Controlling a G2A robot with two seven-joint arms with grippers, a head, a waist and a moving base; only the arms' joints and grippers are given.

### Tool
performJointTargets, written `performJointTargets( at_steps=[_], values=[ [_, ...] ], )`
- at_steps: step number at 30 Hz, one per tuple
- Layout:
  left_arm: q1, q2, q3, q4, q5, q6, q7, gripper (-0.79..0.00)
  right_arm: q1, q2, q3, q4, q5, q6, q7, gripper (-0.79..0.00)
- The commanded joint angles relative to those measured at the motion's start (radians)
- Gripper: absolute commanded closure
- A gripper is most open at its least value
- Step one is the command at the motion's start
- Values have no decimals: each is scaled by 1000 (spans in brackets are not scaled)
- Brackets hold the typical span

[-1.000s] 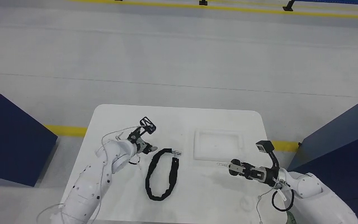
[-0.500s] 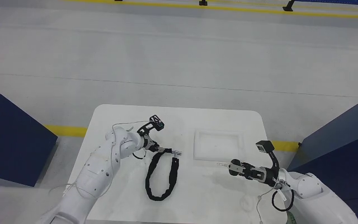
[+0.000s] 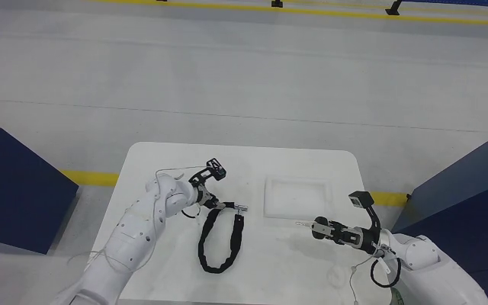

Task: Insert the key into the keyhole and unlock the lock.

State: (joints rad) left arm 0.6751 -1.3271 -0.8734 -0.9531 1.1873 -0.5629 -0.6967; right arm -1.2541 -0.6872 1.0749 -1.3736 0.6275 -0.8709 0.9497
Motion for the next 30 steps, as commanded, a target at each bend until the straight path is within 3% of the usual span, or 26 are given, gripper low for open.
performJointTargets(
  at_steps=[1, 7, 20, 21, 24, 30],
  values=[
    [-21, -7, 19, 30, -6, -45, -6, -785, 0, 0, 0, 0, 0, 0, 0, 0],
    [-106, -56, 111, 170, -34, -156, 10, -785, 0, 0, 0, 0, 0, 0, 0, 0],
    [-221, -187, 271, 446, -9, -135, 108, -782, 0, 0, 0, 0, 0, 0, 0, 0],
    [-224, -194, 278, 461, -4, -135, 117, -674, 0, 0, 0, 0, 0, 0, 0, 0],
    [-232, -211, 297, 499, 11, -148, 154, -551, 0, 0, 0, 0, 0, 0, 0, 0],
    [-239, -238, 323, 554, 44, -157, 217, -388, 0, 0, 0, 0, 0, 0, 0, 0]
  ],
)
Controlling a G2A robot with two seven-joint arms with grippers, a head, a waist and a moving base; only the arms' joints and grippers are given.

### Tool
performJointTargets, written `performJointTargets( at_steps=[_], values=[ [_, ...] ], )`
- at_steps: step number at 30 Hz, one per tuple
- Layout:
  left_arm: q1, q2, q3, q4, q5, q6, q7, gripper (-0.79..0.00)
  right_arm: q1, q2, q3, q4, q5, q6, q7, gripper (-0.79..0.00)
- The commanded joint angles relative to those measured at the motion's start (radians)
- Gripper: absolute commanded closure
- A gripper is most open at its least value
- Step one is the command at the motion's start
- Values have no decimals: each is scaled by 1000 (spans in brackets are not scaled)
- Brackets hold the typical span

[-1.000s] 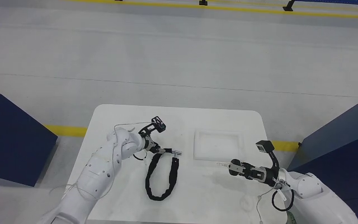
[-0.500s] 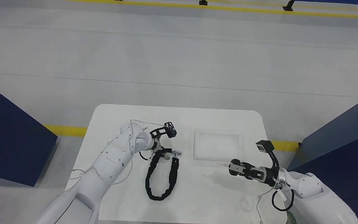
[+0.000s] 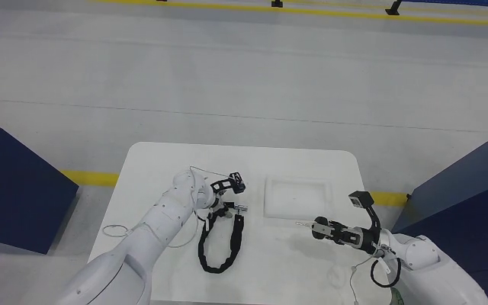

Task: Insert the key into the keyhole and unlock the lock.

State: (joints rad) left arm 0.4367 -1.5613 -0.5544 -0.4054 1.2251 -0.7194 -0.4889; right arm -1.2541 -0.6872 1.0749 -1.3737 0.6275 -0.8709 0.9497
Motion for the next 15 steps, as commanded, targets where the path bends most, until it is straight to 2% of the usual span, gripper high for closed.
performJointTargets(
  at_steps=[1, 15],
  values=[
    [-2, -7, 8, 13, 12, 0, 15, -366, 0, 0, 0, 0, 0, 0, 0, 0],
    [-22, -49, 28, 85, 34, 16, 30, -277, 0, 0, 0, 0, 0, 0, 0, 0]
  ],
)
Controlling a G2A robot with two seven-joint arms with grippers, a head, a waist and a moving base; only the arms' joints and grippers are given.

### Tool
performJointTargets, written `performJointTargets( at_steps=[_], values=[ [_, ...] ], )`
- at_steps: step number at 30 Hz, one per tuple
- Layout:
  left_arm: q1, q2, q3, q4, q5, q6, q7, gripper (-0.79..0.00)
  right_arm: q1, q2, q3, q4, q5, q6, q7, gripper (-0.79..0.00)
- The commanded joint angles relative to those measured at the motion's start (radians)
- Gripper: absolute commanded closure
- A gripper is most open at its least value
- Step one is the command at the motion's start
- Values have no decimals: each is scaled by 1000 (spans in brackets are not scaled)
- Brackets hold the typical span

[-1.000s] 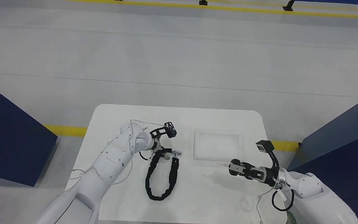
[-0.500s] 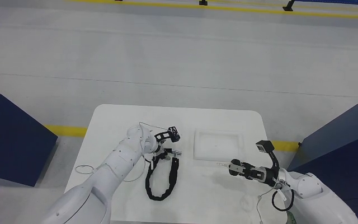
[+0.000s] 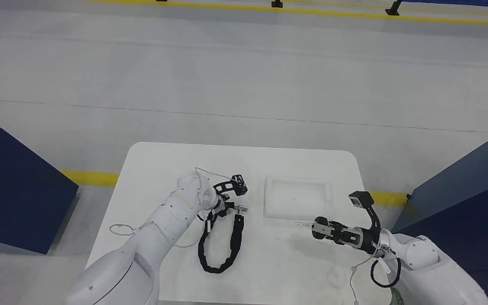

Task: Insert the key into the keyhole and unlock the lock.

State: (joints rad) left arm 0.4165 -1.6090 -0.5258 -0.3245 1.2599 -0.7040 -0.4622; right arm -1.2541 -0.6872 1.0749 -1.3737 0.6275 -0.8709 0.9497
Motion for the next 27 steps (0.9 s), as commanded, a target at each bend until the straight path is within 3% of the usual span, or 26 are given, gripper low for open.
performJointTargets(
  at_steps=[1, 9, 14, 16, 22, 27],
  values=[
    [-3, -3, 0, 7, 0, -1, 6, -268, 0, 0, 0, 0, 0, 0, 0, 0],
    [-11, -13, 2, 26, 11, -4, 16, -139, 0, 0, 0, 0, 0, 0, 0, 0],
    [-12, -21, 3, 40, 10, -10, -5, -105, 0, 0, 0, 0, 0, 0, 0, 0],
    [-12, -23, 3, 45, 9, -9, -8, 0, 0, 0, 0, 0, 0, 0, 0, 0],
    [-15, -30, 10, 48, 32, 17, -8, 0, 0, 0, 0, 0, 0, 0, 0, 0],
    [-11, -28, 33, 27, 111, 111, 49, 0, 0, 0, 0, 0, 0, 0, 0, 0]
  ],
)
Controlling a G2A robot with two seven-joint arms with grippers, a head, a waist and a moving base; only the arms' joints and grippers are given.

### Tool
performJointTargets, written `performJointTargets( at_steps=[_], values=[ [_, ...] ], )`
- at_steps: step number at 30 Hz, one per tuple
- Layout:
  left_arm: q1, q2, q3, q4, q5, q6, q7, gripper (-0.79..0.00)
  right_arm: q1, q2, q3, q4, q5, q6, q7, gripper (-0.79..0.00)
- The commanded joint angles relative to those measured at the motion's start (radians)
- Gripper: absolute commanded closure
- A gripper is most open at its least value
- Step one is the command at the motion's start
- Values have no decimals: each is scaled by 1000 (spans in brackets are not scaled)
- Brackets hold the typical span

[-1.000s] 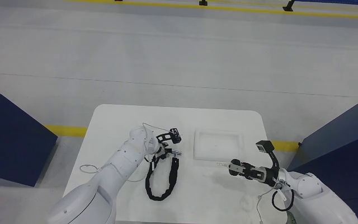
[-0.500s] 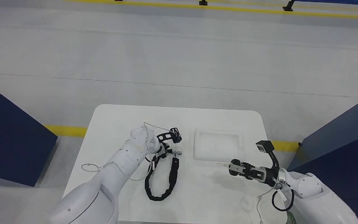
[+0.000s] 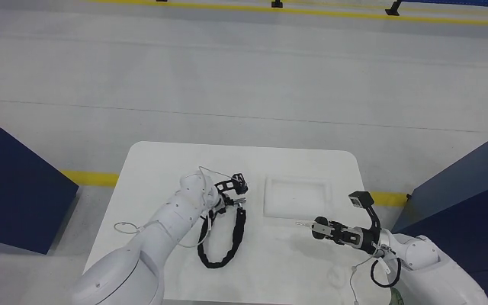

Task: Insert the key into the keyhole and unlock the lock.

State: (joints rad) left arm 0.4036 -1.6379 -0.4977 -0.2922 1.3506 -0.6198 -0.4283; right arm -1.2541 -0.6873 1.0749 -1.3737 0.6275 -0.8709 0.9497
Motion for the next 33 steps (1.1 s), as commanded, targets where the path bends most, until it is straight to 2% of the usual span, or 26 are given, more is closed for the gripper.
performJointTargets(
  at_steps=[1, 9, 16, 20, 24, 29, 32, 33],
  values=[
    [3, 3, 10, -12, 41, 54, 27, 0, 0, 0, 0, 0, 0, 0, 0, 0],
    [35, 31, 34, -99, 182, 237, 98, 0, 0, 0, 0, 0, 0, 0, 0, 0],
    [94, 96, 3, -274, 268, 331, 104, 0, 0, 0, 0, 0, 0, 0, 0, 0],
    [167, 154, -36, -454, 356, 414, 39, 0, 0, 0, 0, 0, 0, 0, 0, 0],
    [279, 223, -98, -700, 494, 498, -97, 0, 0, 0, 0, 0, 0, 0, 0, 0],
    [442, 303, -201, -1001, 687, 507, -232, 0, 0, 0, 0, 0, 0, 0, 0, 0],
    [523, 332, -252, -1136, 767, 481, -281, 0, 0, 0, 0, 0, 0, 0, 0, 0],
    [530, 334, -257, -1149, 773, 476, -287, 0, 0, 0, 0, 0, 0, 0, 0, 0]
  ],
)
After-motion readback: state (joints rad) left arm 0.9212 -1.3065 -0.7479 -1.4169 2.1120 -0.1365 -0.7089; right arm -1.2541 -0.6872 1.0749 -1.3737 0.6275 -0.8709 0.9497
